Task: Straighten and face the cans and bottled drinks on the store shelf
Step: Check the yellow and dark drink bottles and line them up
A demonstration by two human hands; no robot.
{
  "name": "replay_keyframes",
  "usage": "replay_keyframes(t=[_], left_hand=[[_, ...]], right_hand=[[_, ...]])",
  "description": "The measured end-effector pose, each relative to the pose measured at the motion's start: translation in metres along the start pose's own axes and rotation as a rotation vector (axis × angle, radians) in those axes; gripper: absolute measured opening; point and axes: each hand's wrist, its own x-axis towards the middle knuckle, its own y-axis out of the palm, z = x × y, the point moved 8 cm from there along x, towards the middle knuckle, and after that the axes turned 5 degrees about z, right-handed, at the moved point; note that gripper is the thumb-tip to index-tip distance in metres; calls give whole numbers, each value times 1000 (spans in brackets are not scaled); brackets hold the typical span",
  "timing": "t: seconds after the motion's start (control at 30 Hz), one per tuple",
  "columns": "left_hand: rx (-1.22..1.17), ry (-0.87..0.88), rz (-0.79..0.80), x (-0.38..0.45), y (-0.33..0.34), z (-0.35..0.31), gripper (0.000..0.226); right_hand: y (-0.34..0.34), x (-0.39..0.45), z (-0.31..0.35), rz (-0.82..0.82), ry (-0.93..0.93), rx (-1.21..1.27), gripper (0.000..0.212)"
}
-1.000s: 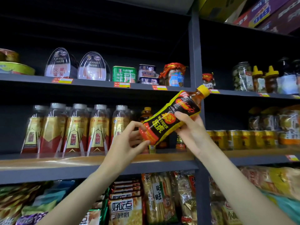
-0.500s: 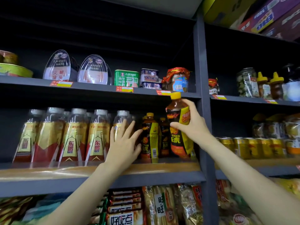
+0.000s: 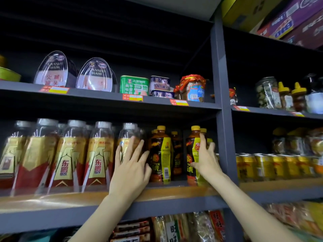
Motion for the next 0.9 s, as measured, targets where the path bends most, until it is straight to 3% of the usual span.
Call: replay_keyframes(t=[0.4,0.57,0.9], left_hand=[[1,18,-51,-1,2,-1,49],[-20,14,-47,-3,2,1,51],[-31,19,-59,-2,0,0,50]], right_hand=[[-1,-11,4,-123,122,-400,101],[0,-4,-4,-115,144,-368,95],[12,18,-27,-53,181,-147,104]])
